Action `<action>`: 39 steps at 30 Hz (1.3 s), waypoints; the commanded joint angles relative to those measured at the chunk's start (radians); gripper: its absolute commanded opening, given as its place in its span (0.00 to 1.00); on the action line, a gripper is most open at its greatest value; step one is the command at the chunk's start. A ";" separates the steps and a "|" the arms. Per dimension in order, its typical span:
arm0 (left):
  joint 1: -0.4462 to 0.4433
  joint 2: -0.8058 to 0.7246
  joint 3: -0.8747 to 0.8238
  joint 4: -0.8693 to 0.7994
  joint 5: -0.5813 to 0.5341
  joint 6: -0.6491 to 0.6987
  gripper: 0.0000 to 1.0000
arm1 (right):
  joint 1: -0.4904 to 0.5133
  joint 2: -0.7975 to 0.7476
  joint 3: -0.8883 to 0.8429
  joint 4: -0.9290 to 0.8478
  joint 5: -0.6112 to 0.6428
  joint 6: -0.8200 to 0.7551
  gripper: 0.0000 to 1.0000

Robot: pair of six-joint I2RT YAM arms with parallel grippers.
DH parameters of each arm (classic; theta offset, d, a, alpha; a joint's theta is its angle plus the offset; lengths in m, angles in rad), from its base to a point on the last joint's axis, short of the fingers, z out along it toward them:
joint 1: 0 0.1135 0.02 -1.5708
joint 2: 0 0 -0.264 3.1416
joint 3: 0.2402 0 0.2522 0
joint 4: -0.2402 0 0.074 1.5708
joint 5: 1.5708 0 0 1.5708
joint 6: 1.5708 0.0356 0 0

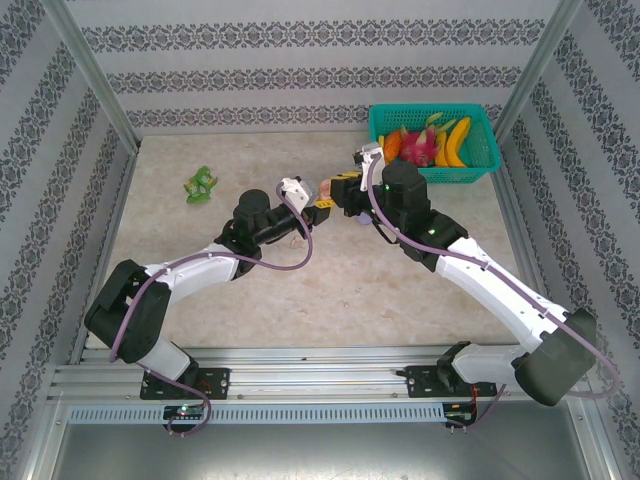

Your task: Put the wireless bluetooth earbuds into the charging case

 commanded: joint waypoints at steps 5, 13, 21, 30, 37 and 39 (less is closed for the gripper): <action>-0.016 -0.043 0.039 0.036 0.017 0.005 0.00 | -0.008 0.007 -0.020 0.033 -0.012 0.002 0.22; -0.017 -0.063 0.046 0.024 0.033 0.002 0.00 | -0.009 0.029 -0.016 0.046 -0.014 0.011 0.22; -0.022 -0.061 0.051 0.014 0.044 0.004 0.00 | -0.011 0.034 -0.015 0.053 -0.013 0.018 0.22; -0.022 -0.048 0.048 0.014 0.038 0.003 0.00 | -0.020 -0.004 -0.021 0.053 -0.019 0.033 0.21; -0.022 -0.042 0.058 0.008 0.045 0.001 0.00 | -0.025 -0.012 -0.023 0.060 -0.027 0.047 0.21; -0.022 -0.040 0.060 0.008 0.049 -0.001 0.00 | -0.026 -0.006 -0.021 0.065 -0.033 0.053 0.21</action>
